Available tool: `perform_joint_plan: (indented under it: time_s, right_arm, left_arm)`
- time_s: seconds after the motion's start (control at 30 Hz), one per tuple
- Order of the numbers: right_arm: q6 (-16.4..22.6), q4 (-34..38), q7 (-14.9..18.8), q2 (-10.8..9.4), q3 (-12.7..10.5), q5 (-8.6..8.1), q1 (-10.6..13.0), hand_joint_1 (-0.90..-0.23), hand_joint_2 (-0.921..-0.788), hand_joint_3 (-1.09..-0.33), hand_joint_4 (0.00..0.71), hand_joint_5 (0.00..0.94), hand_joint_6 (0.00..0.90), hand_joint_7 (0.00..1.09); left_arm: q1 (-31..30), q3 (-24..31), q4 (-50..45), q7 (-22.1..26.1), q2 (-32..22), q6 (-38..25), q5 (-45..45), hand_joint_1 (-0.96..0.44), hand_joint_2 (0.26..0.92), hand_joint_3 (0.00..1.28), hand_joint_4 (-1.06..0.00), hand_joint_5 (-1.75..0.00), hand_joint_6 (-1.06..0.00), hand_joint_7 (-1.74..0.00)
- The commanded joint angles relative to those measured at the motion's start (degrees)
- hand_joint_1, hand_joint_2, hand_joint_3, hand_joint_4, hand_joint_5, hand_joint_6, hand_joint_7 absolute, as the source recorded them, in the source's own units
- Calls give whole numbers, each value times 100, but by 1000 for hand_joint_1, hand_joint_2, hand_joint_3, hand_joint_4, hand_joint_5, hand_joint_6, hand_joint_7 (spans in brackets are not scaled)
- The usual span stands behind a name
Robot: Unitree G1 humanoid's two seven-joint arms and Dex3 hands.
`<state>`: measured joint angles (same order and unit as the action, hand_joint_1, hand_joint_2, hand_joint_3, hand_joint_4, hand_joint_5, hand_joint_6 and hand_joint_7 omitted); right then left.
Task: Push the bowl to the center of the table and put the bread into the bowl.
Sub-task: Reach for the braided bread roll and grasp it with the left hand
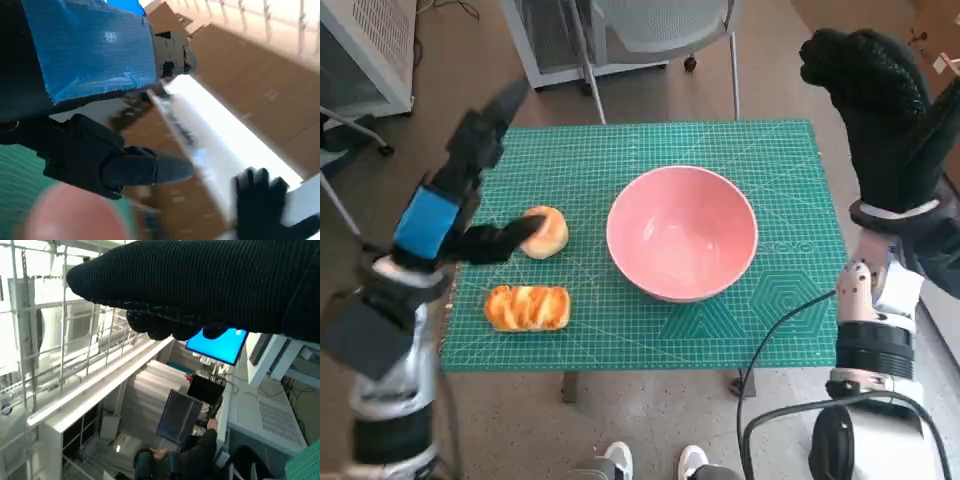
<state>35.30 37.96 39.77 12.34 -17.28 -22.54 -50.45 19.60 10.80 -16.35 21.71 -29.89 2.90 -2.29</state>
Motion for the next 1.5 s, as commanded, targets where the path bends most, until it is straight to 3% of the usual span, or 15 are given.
perform_joint_plan:
  time_s: [0.03,0.27,0.43,0.6,1.07,1.5]
  right_arm:
    - [-96,-36,-30,-60,54,-74,150,-700,-921,-668,280,8,379,16]
    - [-71,72,-31,-126,80,-100,101,-698,-921,-665,281,6,380,14]
    - [-97,148,2,-182,81,-135,64,-699,-921,-663,283,6,382,13]
    - [-127,192,13,-239,110,-155,48,-700,-921,-661,284,5,384,13]
    - [-237,135,33,-260,156,-269,58,-690,-921,-658,291,6,388,10]
    - [-240,-11,28,-271,183,-278,171,-692,-921,-661,312,10,397,11]
  left_arm:
    - [-413,193,-954,264,-571,-744,227,-606,847,147,1,1,1,-299]
    - [-954,195,-2276,917,-1527,-2413,778,-312,736,43,-34,-10,-58,-406]
    - [-1096,-63,-2840,1307,-2027,-3433,1063,-180,724,9,-79,-2,-245,-170]
    - [-1075,-459,-2971,1485,-2237,-4110,1236,-122,728,5,-94,-4,-292,-98]
    - [-816,-1800,-2264,1551,-2367,-4677,1889,-121,753,10,-102,-1,-306,-36]
    - [-500,-2692,-773,1187,-1914,-4307,2624,-154,769,9,-94,-1,-307,-13]
